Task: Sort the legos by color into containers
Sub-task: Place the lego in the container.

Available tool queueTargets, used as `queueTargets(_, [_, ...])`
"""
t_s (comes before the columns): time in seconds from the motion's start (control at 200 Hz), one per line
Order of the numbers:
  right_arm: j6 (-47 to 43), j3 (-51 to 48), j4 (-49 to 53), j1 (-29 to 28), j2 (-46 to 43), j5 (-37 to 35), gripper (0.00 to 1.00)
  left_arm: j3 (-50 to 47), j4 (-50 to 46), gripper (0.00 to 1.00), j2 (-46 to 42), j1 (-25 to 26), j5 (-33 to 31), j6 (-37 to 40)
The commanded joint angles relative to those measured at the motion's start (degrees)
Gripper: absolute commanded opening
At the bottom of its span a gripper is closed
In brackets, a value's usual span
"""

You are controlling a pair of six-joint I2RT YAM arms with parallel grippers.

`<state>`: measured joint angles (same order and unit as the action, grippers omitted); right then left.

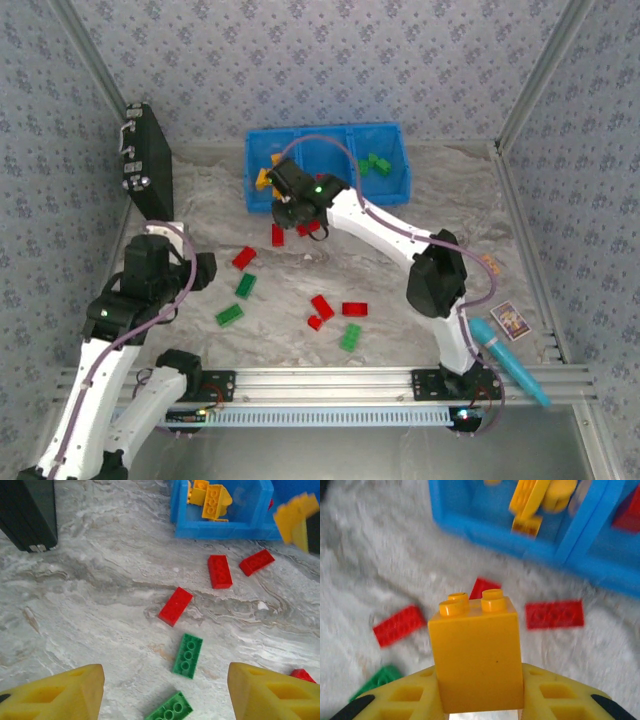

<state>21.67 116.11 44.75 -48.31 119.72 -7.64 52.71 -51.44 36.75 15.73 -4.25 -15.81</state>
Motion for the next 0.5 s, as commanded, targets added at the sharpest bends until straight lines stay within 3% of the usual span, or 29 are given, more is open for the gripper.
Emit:
queueTargets(0.0, [-4.61,8.27,0.47,1.72,5.92,-1.79,0.36,-1.17,0.95,0.66,-0.39,-0.37,3.69,-3.13])
queueTargets(0.245, [-5.97,23.61,-0.19,5.22,17.88,0.55,0.36,-9.86,4.70,0.66,0.16,-0.35,8.91,-13.82])
queueTargets(0.495, [-8.47,34.14,-1.44,6.90,26.84,3.06,0.41,-16.15,8.86,0.68,1.80,-0.09,10.12,-17.94])
